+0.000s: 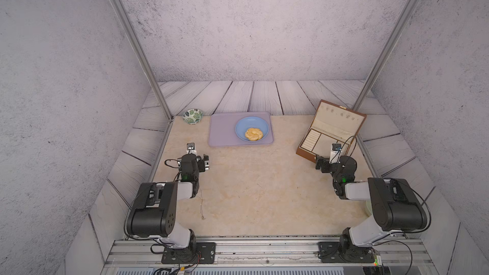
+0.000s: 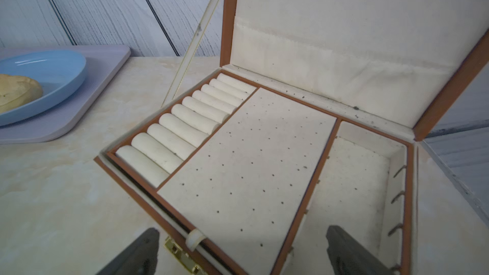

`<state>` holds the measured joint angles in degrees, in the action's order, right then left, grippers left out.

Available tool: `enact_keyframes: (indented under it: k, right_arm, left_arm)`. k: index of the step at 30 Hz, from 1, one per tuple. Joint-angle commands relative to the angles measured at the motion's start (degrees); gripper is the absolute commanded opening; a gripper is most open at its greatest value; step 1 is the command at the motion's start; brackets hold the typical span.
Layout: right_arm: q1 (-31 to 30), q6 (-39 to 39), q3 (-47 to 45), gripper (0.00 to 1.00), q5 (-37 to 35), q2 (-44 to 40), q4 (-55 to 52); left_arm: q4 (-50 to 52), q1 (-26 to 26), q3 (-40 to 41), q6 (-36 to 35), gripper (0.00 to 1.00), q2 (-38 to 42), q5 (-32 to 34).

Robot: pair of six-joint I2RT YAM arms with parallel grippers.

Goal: Put jewelry chain into jewelry box
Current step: Move the jewelry box to the center of the board.

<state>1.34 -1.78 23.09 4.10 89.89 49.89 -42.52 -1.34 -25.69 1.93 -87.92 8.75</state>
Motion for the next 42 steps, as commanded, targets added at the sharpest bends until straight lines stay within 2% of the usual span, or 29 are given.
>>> enact_keyframes:
  k: [1, 16, 19, 20, 22, 24, 26, 28, 29, 31, 35, 38, 42]
  right_arm:
    - [0.0, -0.5, 0.9, 0.99, -0.8, 0.0, -0.4]
    - [0.0, -0.6, 0.4, 0.99, -1.3, -0.3, 0.5]
    - [-0.3, -1.7, -1.2, 0.99, -4.9, -7.0, -2.3]
    - [-0.3, -1.9, -0.8, 0.99, -5.6, -10.8, -5.6]
    - [-0.2, -4.2, 0.5, 0.99, -7.9, -17.5, -13.6]
    - [-0.2, -9.8, 2.2, 0.99, -10.6, -23.2, -20.4]
    - [-0.2, -16.0, 5.0, 0.99, -15.0, -27.5, -29.7]
    - [-0.1, -22.8, 9.9, 0.99, -21.8, -29.7, -42.3]
    - [0.2, -25.1, 12.5, 0.99, -24.4, -29.5, -47.4]
    - [0.6, -26.8, 16.6, 0.99, -27.5, -27.6, -54.6]
    - [2.0, -27.4, 24.3, 0.99, -26.9, -21.4, -65.0]
    - [3.2, -28.3, 27.9, 0.91, -26.1, -16.7, -69.3]
    - [5.7, -28.6, 35.4, 0.82, -20.4, -8.0, -76.4]
  left_arm:
    - [-0.5, 0.4, -0.9, 0.4, 0.98, 0.4, 0.3]
    - [-0.5, 0.5, -0.9, 0.5, 0.98, 0.5, 0.1]
    - [5.4, 0.5, -4.6, 0.4, 0.98, 2.7, 1.6]
    - [11.3, 0.4, -7.3, 1.4, 0.98, 4.5, 3.6]
    - [26.0, 0.5, -13.3, 7.3, 0.98, 7.5, 12.5]
    - [35.3, 0.5, -17.3, 15.5, 0.98, 9.4, 20.2]
    - [42.0, 0.4, -20.7, 23.3, 0.98, 11.5, 23.6]
    - [55.0, 0.5, -25.9, 37.0, 0.98, 12.3, 27.4]
    - [59.7, 0.5, -28.2, 39.7, 0.98, 12.4, 25.8]
    - [62.8, 0.5, -29.9, 38.5, 0.98, 13.0, 18.6]
    - [63.5, -0.7, -29.9, 38.3, 0.98, 14.9, 8.0]
    - [65.2, -3.2, -31.6, 36.7, 0.98, 15.1, 5.0]
    - [66.3, -7.8, -33.4, 33.9, 0.98, 15.7, 3.2]
